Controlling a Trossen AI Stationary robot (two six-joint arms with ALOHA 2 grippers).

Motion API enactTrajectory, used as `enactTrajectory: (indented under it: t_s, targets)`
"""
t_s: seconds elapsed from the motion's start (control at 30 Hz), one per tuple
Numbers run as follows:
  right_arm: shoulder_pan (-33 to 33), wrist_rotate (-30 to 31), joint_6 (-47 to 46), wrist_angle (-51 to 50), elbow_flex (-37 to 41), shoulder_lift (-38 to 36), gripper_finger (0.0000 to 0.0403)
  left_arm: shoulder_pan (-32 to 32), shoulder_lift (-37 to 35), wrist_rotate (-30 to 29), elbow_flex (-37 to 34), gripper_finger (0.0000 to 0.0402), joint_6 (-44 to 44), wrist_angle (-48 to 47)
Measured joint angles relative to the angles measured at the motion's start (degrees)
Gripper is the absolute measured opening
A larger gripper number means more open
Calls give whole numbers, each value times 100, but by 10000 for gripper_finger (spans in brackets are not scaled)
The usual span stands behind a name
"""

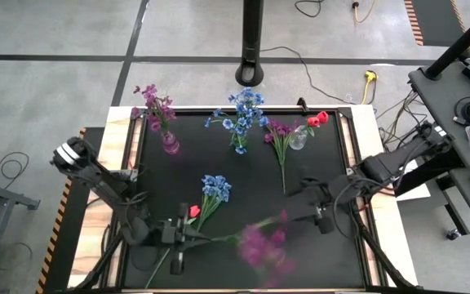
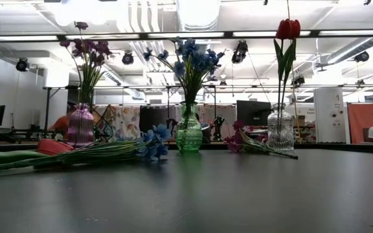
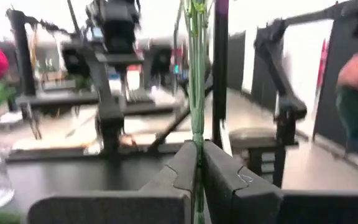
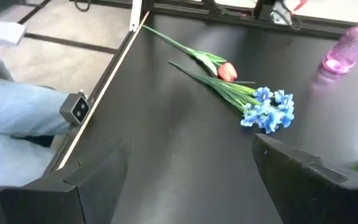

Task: Sort flowers into vase by color
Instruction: Put the left violet flowers into the violet vase

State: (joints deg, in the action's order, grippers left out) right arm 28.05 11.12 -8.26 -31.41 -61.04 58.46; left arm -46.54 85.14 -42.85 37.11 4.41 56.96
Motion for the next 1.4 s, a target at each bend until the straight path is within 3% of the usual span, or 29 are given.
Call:
enactTrajectory:
  t_s: [0.23,0.47,0.73,0.83,1.1,1.4]
  targets:
    - [287,981,-5,907,586,-32,327,98,336,-11,-366,0,892,2023]
    - [297,946,1100,4439,1592,684,327,305,1057,-7,265,0,1502,2060]
    - [322,762,2222,7209,1515,1994,327,386,1784,6,839,0,1924,2081]
    - [334,489,2440,7559,1321,2296,326,439,1800,-9,852,0,1915,2144]
    - [264,556,2412,7650,533,3032,324,627,1793,-17,823,0,1760,2242]
    - [261,737,2455,7691,309,3236,321,611,1795,-11,812,0,1738,2234]
